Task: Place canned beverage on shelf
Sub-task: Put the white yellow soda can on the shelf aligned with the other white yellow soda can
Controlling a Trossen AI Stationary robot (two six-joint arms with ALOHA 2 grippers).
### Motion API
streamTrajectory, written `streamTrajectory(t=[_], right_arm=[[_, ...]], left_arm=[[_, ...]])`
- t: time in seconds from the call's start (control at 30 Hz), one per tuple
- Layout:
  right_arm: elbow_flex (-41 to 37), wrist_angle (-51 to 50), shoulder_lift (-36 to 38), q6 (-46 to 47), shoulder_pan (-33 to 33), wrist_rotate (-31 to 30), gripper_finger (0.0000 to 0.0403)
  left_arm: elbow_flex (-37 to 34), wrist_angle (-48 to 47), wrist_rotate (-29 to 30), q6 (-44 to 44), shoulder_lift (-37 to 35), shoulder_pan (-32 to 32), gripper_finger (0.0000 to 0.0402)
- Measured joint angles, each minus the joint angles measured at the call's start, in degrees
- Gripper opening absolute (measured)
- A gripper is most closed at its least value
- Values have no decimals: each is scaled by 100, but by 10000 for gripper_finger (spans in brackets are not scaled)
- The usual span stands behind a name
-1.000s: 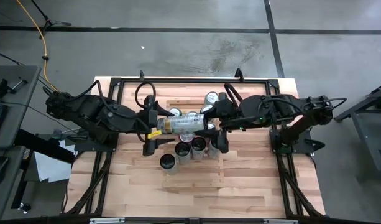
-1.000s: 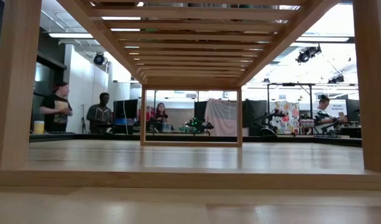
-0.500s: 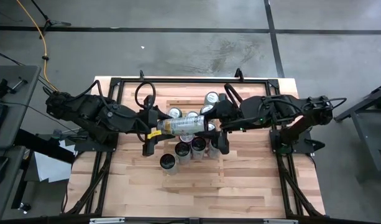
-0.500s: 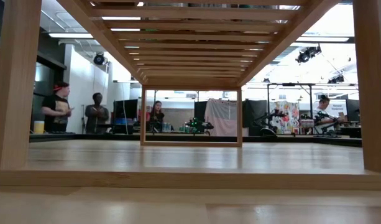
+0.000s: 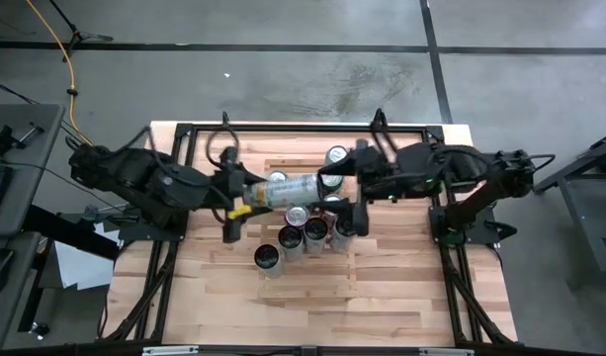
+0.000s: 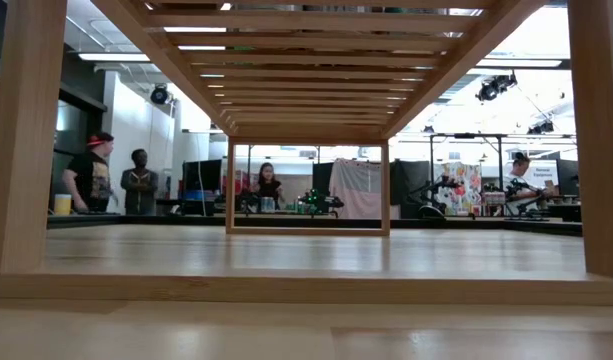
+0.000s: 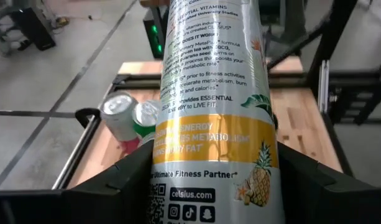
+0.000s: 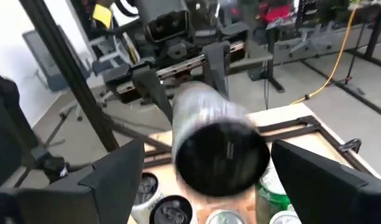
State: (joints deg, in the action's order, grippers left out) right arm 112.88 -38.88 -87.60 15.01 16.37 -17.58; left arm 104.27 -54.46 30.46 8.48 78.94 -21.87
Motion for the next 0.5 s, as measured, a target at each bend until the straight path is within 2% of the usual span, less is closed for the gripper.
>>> streamTrajectory(t=[0.2,0.33,0.5], right_arm=[[-1,116,86,47,4,-193,337],[-2,650,-36,-11,-47,-217,338],[-9,1823,-270,-299,-174,-93,338]], left_arm=[[-8,682,519,165,-556,-103,236],[-431,2364,585,-181,-888,-228,236],[-1558,4828,308,-603,-1043,-271,236]])
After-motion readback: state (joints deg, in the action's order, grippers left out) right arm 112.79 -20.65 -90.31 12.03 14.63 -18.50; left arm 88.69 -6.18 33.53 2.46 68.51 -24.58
